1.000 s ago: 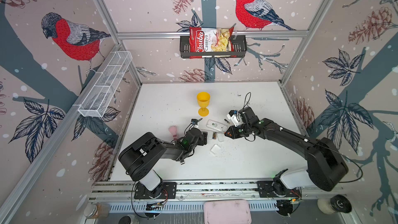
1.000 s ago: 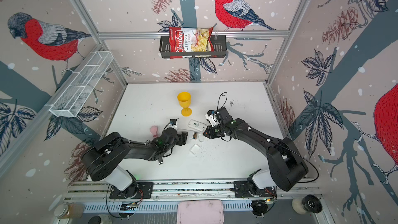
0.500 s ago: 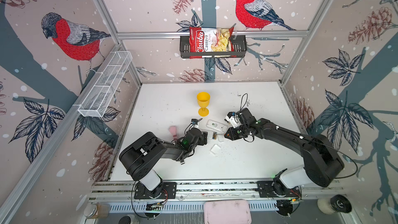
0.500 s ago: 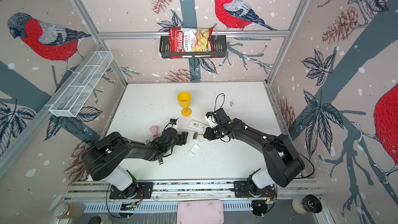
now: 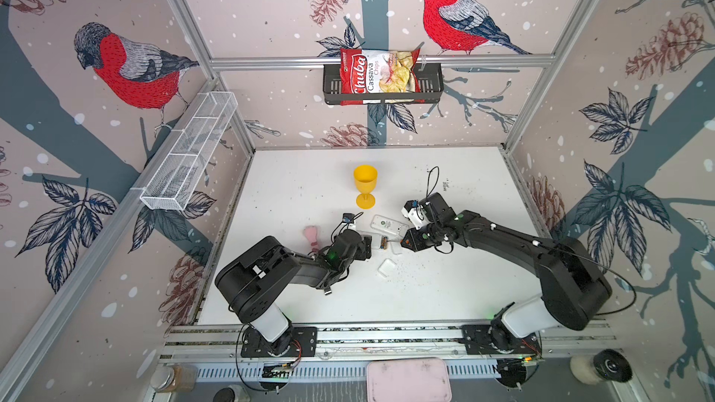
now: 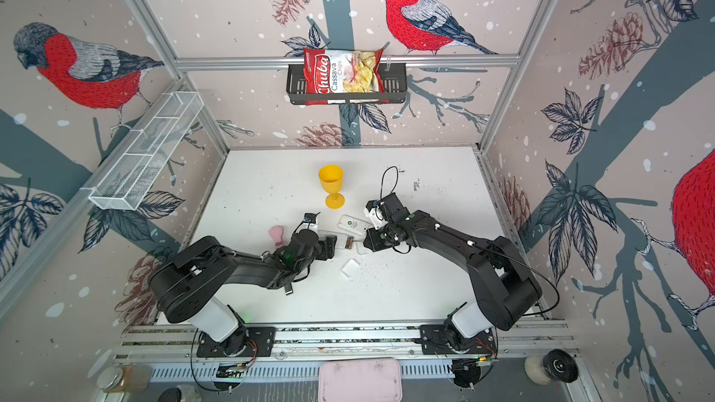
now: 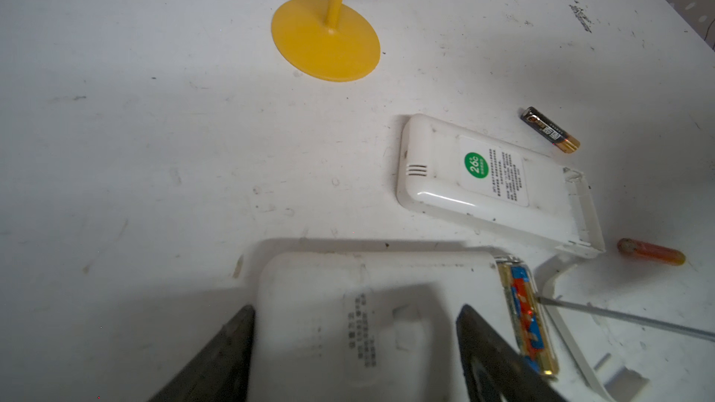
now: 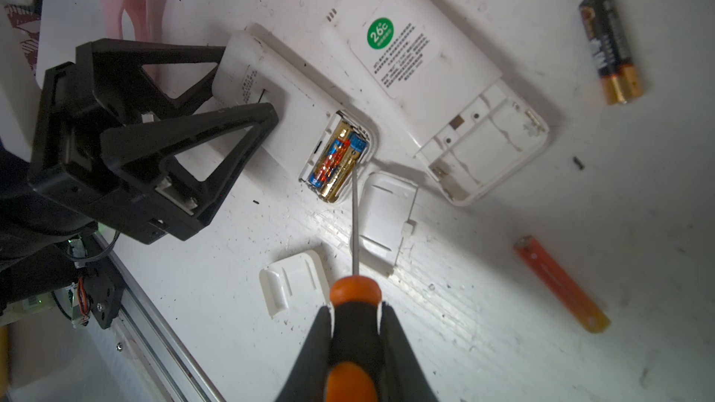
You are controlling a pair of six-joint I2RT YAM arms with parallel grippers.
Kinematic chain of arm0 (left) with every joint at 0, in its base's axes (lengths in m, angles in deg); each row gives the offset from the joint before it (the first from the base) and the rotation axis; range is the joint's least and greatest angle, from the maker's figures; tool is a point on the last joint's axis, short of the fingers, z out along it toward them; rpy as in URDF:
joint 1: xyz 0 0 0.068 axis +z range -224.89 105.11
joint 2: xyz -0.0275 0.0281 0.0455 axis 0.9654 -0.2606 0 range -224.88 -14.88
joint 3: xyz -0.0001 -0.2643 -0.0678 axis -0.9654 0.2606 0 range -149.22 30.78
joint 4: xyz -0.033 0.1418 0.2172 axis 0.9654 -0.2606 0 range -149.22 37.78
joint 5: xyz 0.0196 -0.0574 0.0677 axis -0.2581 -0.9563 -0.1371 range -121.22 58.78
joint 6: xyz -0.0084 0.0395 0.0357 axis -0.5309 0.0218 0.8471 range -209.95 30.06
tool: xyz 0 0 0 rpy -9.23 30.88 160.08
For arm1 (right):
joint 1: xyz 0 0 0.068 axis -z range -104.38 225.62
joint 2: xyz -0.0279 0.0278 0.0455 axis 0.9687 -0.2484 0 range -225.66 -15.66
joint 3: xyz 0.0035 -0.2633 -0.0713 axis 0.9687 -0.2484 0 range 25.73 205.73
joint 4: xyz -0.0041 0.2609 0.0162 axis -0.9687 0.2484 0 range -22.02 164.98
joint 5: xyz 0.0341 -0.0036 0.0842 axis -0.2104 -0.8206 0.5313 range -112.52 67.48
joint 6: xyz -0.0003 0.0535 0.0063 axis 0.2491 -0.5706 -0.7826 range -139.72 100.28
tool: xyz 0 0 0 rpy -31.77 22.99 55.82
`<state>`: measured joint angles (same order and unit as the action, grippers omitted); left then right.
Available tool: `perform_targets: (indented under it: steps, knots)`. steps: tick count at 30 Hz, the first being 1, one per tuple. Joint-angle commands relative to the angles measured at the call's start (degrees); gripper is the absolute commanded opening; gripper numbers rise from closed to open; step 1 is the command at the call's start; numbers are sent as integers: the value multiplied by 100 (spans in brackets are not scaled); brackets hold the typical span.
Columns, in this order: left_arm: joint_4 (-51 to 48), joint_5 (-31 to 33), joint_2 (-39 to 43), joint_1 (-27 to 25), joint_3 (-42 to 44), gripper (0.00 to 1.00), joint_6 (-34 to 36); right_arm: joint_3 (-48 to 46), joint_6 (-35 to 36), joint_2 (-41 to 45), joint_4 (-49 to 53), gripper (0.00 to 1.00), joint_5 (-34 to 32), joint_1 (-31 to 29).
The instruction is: Unload the batteries from the remote control
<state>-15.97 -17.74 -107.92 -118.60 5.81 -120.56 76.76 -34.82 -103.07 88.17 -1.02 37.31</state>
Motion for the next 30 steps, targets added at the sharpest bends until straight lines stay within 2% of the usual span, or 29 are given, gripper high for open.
perform_targets:
  steps: [1, 18, 30]
  knots:
    - [-149, -293, -41, -6, 19, 80, -109, 4, 97, -144, -63, 0, 81, -46]
    - [-164, -232, -33, -6, 19, 80, -137, 56, 27, -189, -296, 0, 217, 17]
    - [-374, -30, 166, 0, -62, 86, -130, 48, 19, -51, -357, 0, 323, 17]
